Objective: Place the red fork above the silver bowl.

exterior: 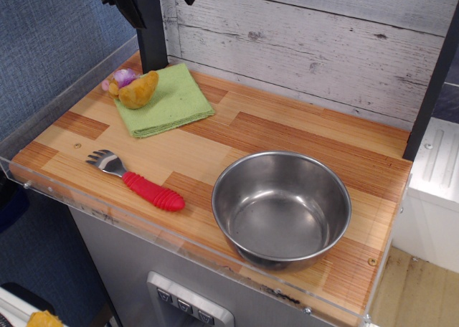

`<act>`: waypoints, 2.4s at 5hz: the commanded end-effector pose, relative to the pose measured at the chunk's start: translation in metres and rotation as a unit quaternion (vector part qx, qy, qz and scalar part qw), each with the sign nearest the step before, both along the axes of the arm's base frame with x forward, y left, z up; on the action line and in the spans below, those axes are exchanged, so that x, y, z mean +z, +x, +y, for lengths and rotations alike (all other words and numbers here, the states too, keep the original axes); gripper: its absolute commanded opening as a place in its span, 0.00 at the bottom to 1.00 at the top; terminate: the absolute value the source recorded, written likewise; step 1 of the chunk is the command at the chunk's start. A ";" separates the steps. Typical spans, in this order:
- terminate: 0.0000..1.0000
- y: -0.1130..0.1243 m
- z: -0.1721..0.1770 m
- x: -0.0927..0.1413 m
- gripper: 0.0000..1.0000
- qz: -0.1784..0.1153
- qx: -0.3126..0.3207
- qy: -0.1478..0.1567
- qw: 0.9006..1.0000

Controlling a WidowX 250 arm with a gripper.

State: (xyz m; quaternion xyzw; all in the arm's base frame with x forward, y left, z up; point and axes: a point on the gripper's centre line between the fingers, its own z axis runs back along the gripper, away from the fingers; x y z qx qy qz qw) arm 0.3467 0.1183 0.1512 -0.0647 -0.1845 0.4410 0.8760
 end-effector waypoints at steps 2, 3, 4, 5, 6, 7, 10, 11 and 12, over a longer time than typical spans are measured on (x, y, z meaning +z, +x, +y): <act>0.00 -0.017 0.001 -0.008 1.00 0.012 0.060 -0.020 0.998; 0.00 -0.033 0.001 -0.017 1.00 0.015 0.113 -0.038 0.993; 0.00 -0.048 0.002 -0.027 1.00 0.022 0.151 -0.043 0.987; 0.00 -0.061 0.006 -0.042 1.00 0.035 0.165 -0.064 0.984; 0.00 -0.066 0.008 -0.060 1.00 0.051 0.145 -0.040 0.987; 0.00 -0.074 0.011 -0.076 1.00 0.068 0.142 -0.025 0.987; 0.00 -0.106 0.005 -0.110 1.00 0.101 0.137 -0.016 0.985; 0.00 -0.111 -0.003 -0.118 1.00 0.103 0.128 -0.017 0.986; 0.00 -0.114 -0.016 -0.124 1.00 0.105 0.115 -0.016 0.988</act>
